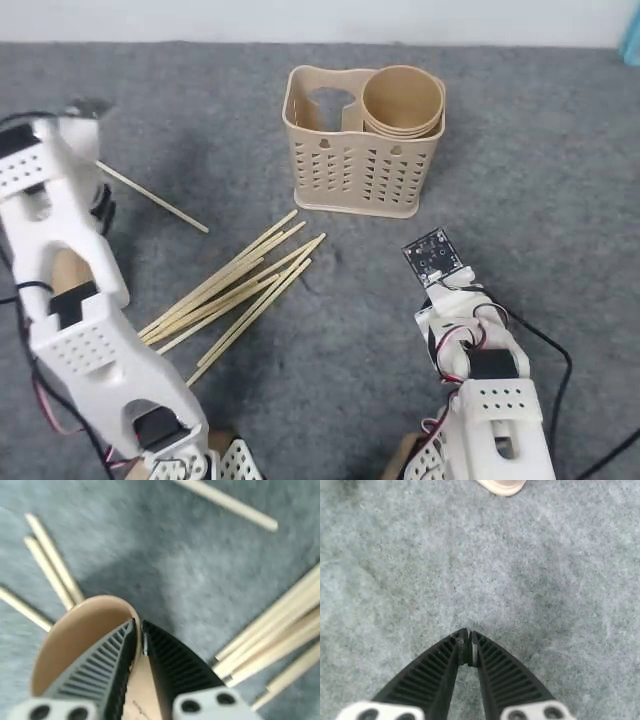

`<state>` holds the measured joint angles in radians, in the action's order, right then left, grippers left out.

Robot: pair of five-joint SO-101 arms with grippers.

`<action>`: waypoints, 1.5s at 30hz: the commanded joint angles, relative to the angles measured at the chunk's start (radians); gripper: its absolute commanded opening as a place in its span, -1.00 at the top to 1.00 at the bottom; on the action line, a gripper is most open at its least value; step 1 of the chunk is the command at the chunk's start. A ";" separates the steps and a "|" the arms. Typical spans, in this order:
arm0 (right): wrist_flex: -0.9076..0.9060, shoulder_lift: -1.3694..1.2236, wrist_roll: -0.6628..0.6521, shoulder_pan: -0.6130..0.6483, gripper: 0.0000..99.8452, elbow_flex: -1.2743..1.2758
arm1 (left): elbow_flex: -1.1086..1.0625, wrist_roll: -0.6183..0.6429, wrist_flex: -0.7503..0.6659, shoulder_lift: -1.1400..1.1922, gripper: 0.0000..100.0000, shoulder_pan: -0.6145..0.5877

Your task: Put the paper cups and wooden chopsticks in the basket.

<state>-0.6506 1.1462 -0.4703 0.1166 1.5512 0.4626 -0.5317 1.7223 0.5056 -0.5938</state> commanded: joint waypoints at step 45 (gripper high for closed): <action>0.036 0.022 -0.018 -0.005 0.99 -0.002 | -1.620 0.140 -1.192 -1.415 0.98 0.150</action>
<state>-0.6352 1.1462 -0.4703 0.1166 1.5574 -1.1270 -0.3521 0.6038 -0.8892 -0.4511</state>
